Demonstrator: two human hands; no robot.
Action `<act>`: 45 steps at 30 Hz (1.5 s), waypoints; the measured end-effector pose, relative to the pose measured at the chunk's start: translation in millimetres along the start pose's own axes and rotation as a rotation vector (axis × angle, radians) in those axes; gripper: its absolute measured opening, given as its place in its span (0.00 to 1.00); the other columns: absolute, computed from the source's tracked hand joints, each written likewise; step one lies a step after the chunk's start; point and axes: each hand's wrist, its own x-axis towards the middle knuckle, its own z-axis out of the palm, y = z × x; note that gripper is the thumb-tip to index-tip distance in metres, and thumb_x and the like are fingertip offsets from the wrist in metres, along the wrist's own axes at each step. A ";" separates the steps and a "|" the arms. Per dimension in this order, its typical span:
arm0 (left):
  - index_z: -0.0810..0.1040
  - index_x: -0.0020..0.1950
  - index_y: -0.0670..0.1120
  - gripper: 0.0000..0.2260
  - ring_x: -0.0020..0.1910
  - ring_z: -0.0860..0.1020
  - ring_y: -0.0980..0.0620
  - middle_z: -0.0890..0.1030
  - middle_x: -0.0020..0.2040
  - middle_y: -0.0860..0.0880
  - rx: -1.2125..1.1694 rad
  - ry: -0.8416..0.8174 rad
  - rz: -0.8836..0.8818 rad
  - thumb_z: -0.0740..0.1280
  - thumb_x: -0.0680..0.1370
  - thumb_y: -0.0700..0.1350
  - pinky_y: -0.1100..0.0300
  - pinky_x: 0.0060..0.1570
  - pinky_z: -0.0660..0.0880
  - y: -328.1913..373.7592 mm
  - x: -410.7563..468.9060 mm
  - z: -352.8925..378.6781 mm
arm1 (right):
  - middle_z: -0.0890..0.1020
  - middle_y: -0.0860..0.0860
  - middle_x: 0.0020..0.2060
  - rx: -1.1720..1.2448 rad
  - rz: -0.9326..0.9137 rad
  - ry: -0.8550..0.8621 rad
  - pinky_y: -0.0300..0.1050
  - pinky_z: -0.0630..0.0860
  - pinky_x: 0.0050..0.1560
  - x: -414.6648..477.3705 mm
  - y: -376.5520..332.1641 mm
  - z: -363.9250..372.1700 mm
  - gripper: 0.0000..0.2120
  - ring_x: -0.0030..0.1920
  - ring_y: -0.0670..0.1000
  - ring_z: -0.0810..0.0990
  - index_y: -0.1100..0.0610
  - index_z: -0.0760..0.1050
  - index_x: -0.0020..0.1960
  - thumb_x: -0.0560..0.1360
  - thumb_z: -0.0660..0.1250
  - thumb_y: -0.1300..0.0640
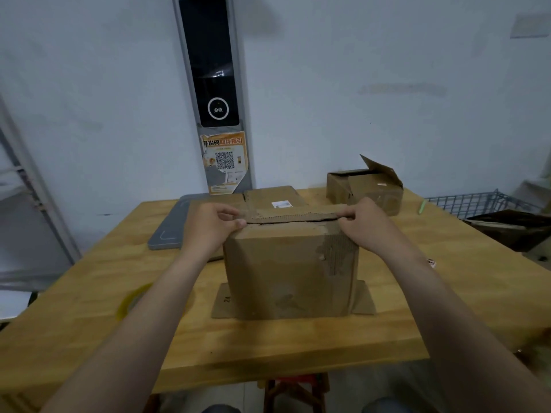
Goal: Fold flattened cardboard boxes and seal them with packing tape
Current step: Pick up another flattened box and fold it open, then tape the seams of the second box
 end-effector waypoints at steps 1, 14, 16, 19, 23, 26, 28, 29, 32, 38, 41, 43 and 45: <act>0.85 0.52 0.57 0.07 0.46 0.77 0.60 0.80 0.44 0.59 0.026 0.016 0.003 0.77 0.75 0.53 0.63 0.37 0.69 1.6 -0.8 2.8 | 0.77 0.58 0.62 -0.009 0.008 -0.009 0.41 0.67 0.32 1.2 0.0 -0.7 0.14 0.35 0.50 0.79 0.46 0.84 0.57 0.81 0.61 0.53; 0.86 0.56 0.58 0.07 0.64 0.77 0.55 0.83 0.62 0.59 0.116 -0.130 0.168 0.72 0.79 0.53 0.52 0.64 0.73 -3.2 5.0 9.2 | 0.82 0.43 0.47 0.166 0.086 -0.042 0.40 0.71 0.35 -2.0 -4.2 -15.2 0.12 0.40 0.43 0.75 0.47 0.84 0.59 0.80 0.65 0.56; 0.86 0.55 0.59 0.07 0.63 0.75 0.58 0.83 0.62 0.61 0.026 -0.156 0.128 0.72 0.79 0.54 0.52 0.64 0.72 -4.8 5.2 11.2 | 0.81 0.45 0.50 0.072 0.095 -0.020 0.46 0.78 0.44 -1.9 -10.6 -14.0 0.11 0.48 0.49 0.78 0.42 0.84 0.56 0.80 0.65 0.53; 0.86 0.54 0.59 0.06 0.60 0.74 0.60 0.83 0.60 0.62 -0.030 -0.127 0.100 0.72 0.78 0.54 0.55 0.60 0.71 -7.4 7.0 13.2 | 0.74 0.51 0.65 -0.314 0.100 0.081 0.62 0.67 0.69 -0.6 -23.4 -3.8 0.12 0.68 0.61 0.67 0.45 0.83 0.57 0.80 0.62 0.51; 0.85 0.58 0.57 0.09 0.59 0.76 0.59 0.84 0.58 0.58 -0.075 -0.130 0.088 0.73 0.78 0.52 0.59 0.57 0.72 -7.6 8.0 15.0 | 0.73 0.46 0.70 -0.446 -0.162 0.124 0.68 0.46 0.77 -2.6 -52.6 19.4 0.16 0.73 0.54 0.65 0.45 0.77 0.68 0.81 0.62 0.51; 0.86 0.57 0.56 0.08 0.59 0.77 0.58 0.84 0.56 0.58 -0.111 -0.126 0.088 0.73 0.78 0.51 0.57 0.59 0.74 -5.9 5.7 13.1 | 0.75 0.45 0.68 -0.332 -0.240 -0.014 0.66 0.49 0.78 -6.2 -74.3 41.9 0.16 0.72 0.53 0.68 0.46 0.78 0.66 0.82 0.60 0.46; 0.86 0.57 0.56 0.08 0.60 0.76 0.58 0.84 0.57 0.58 -0.119 -0.128 0.082 0.71 0.80 0.50 0.58 0.58 0.73 -6.5 2.8 11.1 | 0.78 0.45 0.64 -0.264 -0.164 -0.069 0.67 0.54 0.76 -6.6 -80.3 49.3 0.16 0.69 0.54 0.72 0.45 0.80 0.61 0.82 0.58 0.43; 0.86 0.58 0.57 0.08 0.60 0.76 0.59 0.84 0.58 0.58 -0.115 -0.117 0.071 0.69 0.81 0.49 0.59 0.57 0.73 -8.0 0.7 8.6 | 0.78 0.46 0.63 -0.246 -0.123 -0.081 0.67 0.55 0.76 -6.7 -81.3 50.0 0.16 0.68 0.54 0.72 0.45 0.81 0.60 0.82 0.57 0.43; 0.83 0.63 0.58 0.12 0.61 0.76 0.60 0.82 0.61 0.60 -0.086 0.015 0.040 0.68 0.81 0.48 0.59 0.59 0.75 -29.2 -8.9 -7.1 | 0.77 0.46 0.65 -0.232 -0.082 -0.084 0.68 0.62 0.74 -7.7 -80.6 51.8 0.16 0.67 0.53 0.73 0.43 0.79 0.61 0.82 0.56 0.43; 0.56 0.82 0.56 0.44 0.60 0.79 0.48 0.79 0.66 0.51 0.339 -0.276 -0.313 0.78 0.72 0.58 0.54 0.50 0.76 -114.1 -37.3 -38.0 | 0.75 0.44 0.68 -0.244 -0.103 -0.030 0.65 0.57 0.76 -12.8 -80.1 53.7 0.17 0.69 0.52 0.71 0.42 0.76 0.66 0.83 0.56 0.40; 0.38 0.83 0.51 0.55 0.63 0.78 0.44 0.76 0.70 0.46 0.590 -0.521 -0.433 0.77 0.73 0.59 0.49 0.57 0.78 -147.7 -41.3 -31.5 | 0.75 0.45 0.68 -0.257 -0.117 -0.040 0.64 0.55 0.77 -13.5 -81.2 52.4 0.18 0.70 0.53 0.71 0.42 0.76 0.67 0.83 0.55 0.40; 0.38 0.83 0.52 0.52 0.63 0.77 0.43 0.78 0.66 0.46 0.705 -0.521 -0.412 0.75 0.76 0.53 0.45 0.62 0.75 -159.4 -42.3 -26.2 | 0.76 0.46 0.68 -0.262 -0.119 -0.047 0.64 0.57 0.76 -13.2 -81.8 53.0 0.18 0.69 0.53 0.71 0.42 0.76 0.67 0.83 0.55 0.39; 0.40 0.84 0.52 0.45 0.52 0.81 0.44 0.81 0.52 0.48 0.776 -0.476 -0.361 0.70 0.79 0.43 0.48 0.53 0.77 -162.7 -42.6 -22.5 | 0.75 0.46 0.68 -0.254 -0.118 -0.045 0.64 0.58 0.76 -12.2 -80.6 53.8 0.20 0.70 0.53 0.70 0.43 0.75 0.67 0.83 0.54 0.39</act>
